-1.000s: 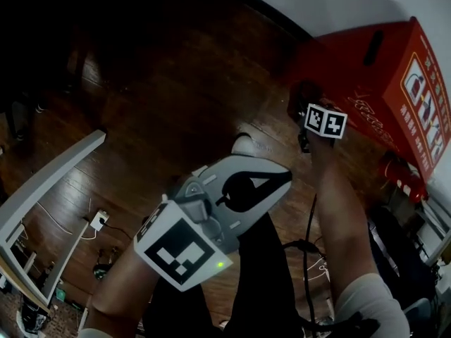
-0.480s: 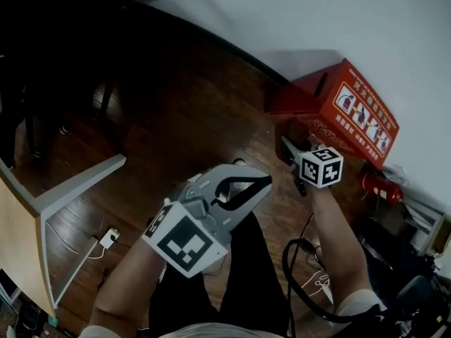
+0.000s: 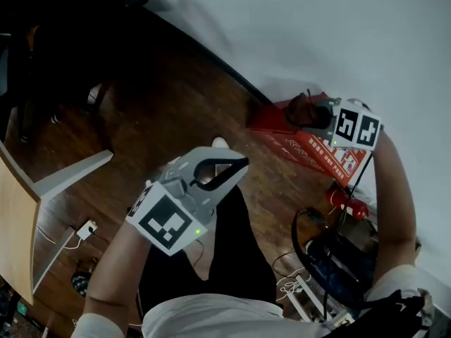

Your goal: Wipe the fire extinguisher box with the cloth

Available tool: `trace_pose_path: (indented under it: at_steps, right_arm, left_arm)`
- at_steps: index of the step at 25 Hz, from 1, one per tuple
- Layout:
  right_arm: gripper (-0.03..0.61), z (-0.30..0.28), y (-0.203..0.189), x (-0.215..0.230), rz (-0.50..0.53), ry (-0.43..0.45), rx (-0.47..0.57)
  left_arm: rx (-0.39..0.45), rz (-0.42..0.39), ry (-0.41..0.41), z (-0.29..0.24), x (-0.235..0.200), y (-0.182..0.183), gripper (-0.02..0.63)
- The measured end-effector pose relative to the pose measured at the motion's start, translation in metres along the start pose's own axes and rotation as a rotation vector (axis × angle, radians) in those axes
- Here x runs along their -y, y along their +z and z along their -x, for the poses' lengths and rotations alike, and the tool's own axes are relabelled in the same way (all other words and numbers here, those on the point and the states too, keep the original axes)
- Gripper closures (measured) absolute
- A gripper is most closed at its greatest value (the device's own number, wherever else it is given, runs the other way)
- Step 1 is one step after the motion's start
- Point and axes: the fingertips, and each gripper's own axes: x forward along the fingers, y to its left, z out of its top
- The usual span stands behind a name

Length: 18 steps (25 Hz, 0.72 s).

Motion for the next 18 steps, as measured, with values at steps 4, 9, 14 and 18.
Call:
trace_pose_path:
  at_steps: [4,9,14,18]
  right_arm:
    - [0.528,-0.026,-0.041,0.039,0.132,0.219,-0.194]
    - [0.528,-0.076,-0.081,0.047,0.212,0.507,-0.368]
    - [0.528,-0.127,-0.112,0.033,0.283,0.675,-0.472]
    - [0.528,-0.172,-0.121,0.038,0.304,0.725,-0.502]
  left_arm:
    - [0.000,0.087,0.059,-0.041,-0.026,-0.018,0.614]
    - [-0.010,0.131,0.099,-0.075,-0.050,-0.034,0.614]
    - [-0.011,0.203,0.121,-0.096,-0.070,-0.054,0.614]
    - [-0.023,0.231,0.130,-0.100,-0.083,-0.070,0.614]
